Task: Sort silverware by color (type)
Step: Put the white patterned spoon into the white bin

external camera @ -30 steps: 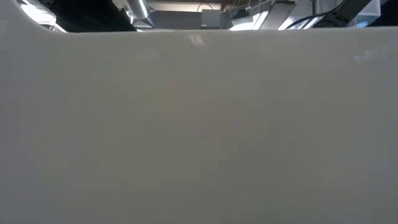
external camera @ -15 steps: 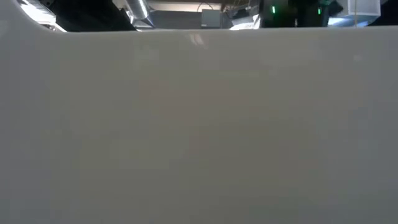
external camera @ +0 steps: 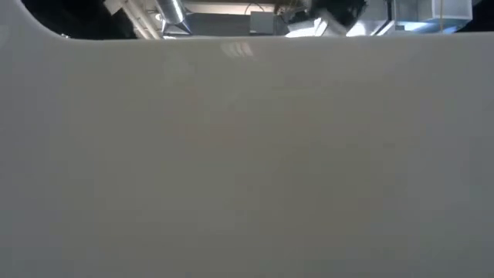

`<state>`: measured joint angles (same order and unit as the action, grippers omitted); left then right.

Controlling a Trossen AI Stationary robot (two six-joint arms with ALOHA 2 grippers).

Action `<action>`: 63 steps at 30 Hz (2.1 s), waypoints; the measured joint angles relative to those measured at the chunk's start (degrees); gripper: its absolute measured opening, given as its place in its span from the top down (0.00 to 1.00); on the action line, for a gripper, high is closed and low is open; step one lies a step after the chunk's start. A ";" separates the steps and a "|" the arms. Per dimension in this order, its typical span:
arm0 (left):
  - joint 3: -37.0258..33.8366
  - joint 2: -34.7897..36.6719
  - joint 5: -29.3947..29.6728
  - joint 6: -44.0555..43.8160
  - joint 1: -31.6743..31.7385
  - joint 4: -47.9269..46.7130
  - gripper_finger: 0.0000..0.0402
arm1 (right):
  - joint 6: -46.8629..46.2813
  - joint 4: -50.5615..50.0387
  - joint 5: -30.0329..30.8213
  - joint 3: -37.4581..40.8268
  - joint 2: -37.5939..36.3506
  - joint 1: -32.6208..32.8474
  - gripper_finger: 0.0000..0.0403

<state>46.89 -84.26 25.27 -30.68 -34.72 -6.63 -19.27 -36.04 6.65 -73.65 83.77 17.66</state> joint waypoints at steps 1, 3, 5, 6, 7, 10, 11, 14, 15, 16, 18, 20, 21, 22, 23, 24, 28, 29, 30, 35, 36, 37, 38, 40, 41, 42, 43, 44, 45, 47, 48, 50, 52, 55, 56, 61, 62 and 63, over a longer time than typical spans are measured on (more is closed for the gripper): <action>0.00 0.23 0.44 -1.20 -0.21 -1.11 0.69 | -0.01 2.03 -0.82 -0.02 0.00 1.04 0.99; 0.00 0.62 1.26 -3.21 -0.70 -3.27 0.69 | 0.07 5.88 -1.82 -0.02 0.45 3.08 0.99; 0.00 0.64 1.70 -4.90 -0.93 -4.73 0.69 | 0.37 9.81 -1.89 -0.02 1.32 5.00 0.98; 0.00 0.64 1.84 -5.35 -0.98 -5.54 0.69 | 0.67 11.41 -2.14 -0.02 2.07 5.99 0.98; 0.00 0.64 1.98 -5.87 -0.99 -5.97 0.69 | 1.35 13.25 -2.55 -0.02 2.92 6.85 0.98; 0.00 0.64 2.54 -6.68 -0.86 -7.12 0.69 | 2.84 17.64 -3.97 -0.02 5.89 8.88 0.97; 0.00 0.64 2.70 -6.69 -0.86 -7.13 0.69 | 3.16 18.59 -4.44 -0.02 7.05 9.34 0.98; 0.00 0.64 2.83 -6.70 -0.83 -7.09 0.69 | 3.28 19.69 -4.46 -0.02 10.41 10.46 0.98; 0.00 0.64 2.81 -6.70 -0.83 -7.13 0.69 | 3.28 19.97 -4.31 -0.02 11.47 10.64 0.98; 0.00 0.64 2.68 -6.70 -0.83 -7.11 0.69 | 3.28 20.00 -4.25 -0.02 12.37 10.59 0.98; 0.00 0.64 2.52 -6.70 -0.83 -7.08 0.69 | 3.21 20.11 -4.28 -0.02 14.35 10.50 0.97; 0.00 0.64 2.44 -6.70 -0.83 -7.10 0.69 | 3.19 20.15 -4.26 -0.02 15.98 10.47 0.96; 0.00 0.64 2.45 -6.70 -0.83 -7.07 0.69 | 3.13 20.14 -4.28 0.01 16.77 10.44 0.96; 0.00 0.64 2.46 -6.70 -0.83 -7.08 0.69 | 3.02 20.34 -4.28 0.01 17.49 10.44 0.96; 0.00 0.64 2.46 -6.69 -0.83 -7.09 0.69 | 2.96 20.76 -4.27 0.01 18.04 10.44 0.95; 0.00 0.64 2.48 -6.70 -0.83 -7.09 0.69 | 2.93 21.18 -4.28 0.01 18.58 10.42 0.95; 0.00 0.64 2.49 -6.68 -0.83 -7.09 0.69 | 2.61 22.62 -5.24 0.01 20.28 10.42 0.89; 0.00 0.64 2.48 -6.68 -0.83 -7.08 0.69 | 2.62 22.91 -5.87 0.01 20.49 10.44 0.86; 0.00 0.64 2.46 -6.68 -0.83 -7.06 0.69 | 2.65 22.96 -6.09 0.01 20.54 10.44 0.83; 0.00 1.14 -0.66 -9.02 -0.83 -7.15 0.69 | 3.61 21.09 -7.51 0.01 19.70 10.42 0.67; 0.00 1.55 -2.36 -10.53 -0.83 -7.20 0.69 | 4.24 20.31 -7.49 0.03 19.16 10.45 0.65; 0.14 1.94 -3.88 -12.14 -0.95 -7.57 0.70 | 4.76 20.08 -7.28 0.03 18.47 10.65 0.63; 0.51 2.15 -5.01 -13.98 -1.28 -8.26 0.70 | 5.26 19.18 -6.60 0.03 17.67 11.18 0.62; 1.69 2.19 -7.59 -19.12 -2.33 -11.06 0.71 | 6.10 16.61 -4.62 0.03 16.40 12.23 0.61; 2.40 2.19 -8.99 -22.41 -3.05 -13.62 0.71 | 6.27 15.69 -3.19 0.01 15.85 12.98 0.61; 3.05 2.19 -10.18 -26.24 -3.94 -16.37 0.71 | 6.29 13.91 -1.42 0.01 15.37 13.92 0.62; 3.61 2.12 -11.61 -30.38 -4.94 -18.58 0.71 | 6.24 11.76 0.39 0.01 14.89 14.91 0.62; 4.01 2.04 -13.02 -34.41 -6.15 -20.37 0.71 | 5.99 10.45 2.01 0.01 14.55 15.95 0.62; 4.07 2.02 -14.44 -38.38 -7.50 -21.78 0.71 | 5.29 9.50 3.32 0.01 14.02 17.13 0.63; 4.07 2.02 -17.74 -46.44 -10.18 -23.63 0.71 | 3.32 7.11 6.04 0.01 13.09 19.75 0.63; 4.07 2.02 -18.41 -50.39 -11.59 -24.35 0.71 | 2.67 6.90 7.61 0.01 12.79 21.13 0.63; 4.07 2.02 -18.74 -57.16 -13.82 -27.10 0.71 | 1.10 6.11 11.27 0.01 12.29 24.02 0.63; 4.07 1.84 -18.59 -63.25 -15.61 -30.76 0.71 | -0.40 5.49 15.14 0.01 12.26 26.42 0.63; 4.00 1.31 -18.59 -71.59 -17.84 -36.17 0.72 | -3.68 4.31 18.78 0.05 12.26 29.36 0.63; 3.98 0.89 -18.58 -73.35 -18.36 -36.94 0.72 | -4.79 4.65 19.64 0.30 12.26 30.03 0.63; 3.93 -3.11 -19.03 -76.67 -19.32 -36.06 0.72 | -10.28 5.06 24.41 1.84 12.26 31.82 0.63; 3.93 -4.21 -19.90 -77.10 -19.41 -35.71 0.72 | -11.32 5.44 24.70 2.35 12.26 31.97 0.63; 3.92 -5.39 -20.89 -77.38 -19.52 -35.37 0.72 | -12.12 5.93 24.73 2.86 12.26 31.97 0.63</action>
<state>50.82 -89.65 4.38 -108.07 -54.23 -42.00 -31.40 -30.11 31.38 -70.80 96.03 49.63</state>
